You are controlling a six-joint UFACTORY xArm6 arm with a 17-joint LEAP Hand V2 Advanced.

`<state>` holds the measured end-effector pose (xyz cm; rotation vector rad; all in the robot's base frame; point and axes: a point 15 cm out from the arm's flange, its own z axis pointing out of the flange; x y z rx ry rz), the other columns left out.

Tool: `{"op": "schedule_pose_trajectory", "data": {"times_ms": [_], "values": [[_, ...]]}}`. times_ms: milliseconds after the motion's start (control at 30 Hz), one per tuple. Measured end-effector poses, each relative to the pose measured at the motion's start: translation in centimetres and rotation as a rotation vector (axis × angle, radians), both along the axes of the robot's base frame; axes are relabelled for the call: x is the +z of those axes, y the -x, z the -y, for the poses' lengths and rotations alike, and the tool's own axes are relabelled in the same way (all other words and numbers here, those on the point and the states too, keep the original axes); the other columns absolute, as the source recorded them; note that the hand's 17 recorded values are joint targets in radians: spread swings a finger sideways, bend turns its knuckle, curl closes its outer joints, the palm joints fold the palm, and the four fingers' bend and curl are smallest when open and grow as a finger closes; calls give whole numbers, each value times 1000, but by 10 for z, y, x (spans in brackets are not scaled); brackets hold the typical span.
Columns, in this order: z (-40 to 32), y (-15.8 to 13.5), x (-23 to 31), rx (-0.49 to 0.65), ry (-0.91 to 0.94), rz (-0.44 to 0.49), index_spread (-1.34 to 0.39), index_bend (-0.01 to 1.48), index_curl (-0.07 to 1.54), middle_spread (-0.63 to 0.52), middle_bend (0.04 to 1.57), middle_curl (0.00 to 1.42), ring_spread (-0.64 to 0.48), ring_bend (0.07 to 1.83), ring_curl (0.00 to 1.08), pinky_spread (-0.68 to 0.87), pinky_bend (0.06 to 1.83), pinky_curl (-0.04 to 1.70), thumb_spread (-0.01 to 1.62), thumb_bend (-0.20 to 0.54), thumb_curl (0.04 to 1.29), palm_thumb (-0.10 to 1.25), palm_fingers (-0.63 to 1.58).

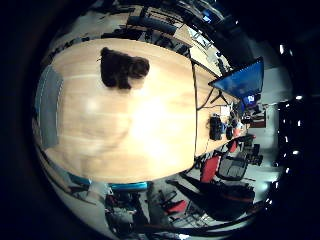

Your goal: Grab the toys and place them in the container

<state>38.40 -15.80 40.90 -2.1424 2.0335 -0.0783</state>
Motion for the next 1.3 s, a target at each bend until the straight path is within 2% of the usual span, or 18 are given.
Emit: {"op": "schedule_pose_trajectory", "data": {"times_ms": [733,867,1000,1300], "values": [[2,-1,-14,4,-14,-16,-457,170,306,-168,300,366,-137,608,197,88,849,1,960,-29,296,496,345],[4,-8,-32,-5,-41,-49,-457,170,306,-168,305,367,-137,609,196,89,847,-2,960,-29,296,496,344],[10,-18,-48,-14,-56,-76,-456,168,305,-168,304,367,-137,615,197,88,845,-2,960,-28,297,498,337],[33,-61,-83,-67,-53,-67,-447,169,303,-168,299,366,-138,638,202,88,841,-3,961,-28,295,502,341]]}}
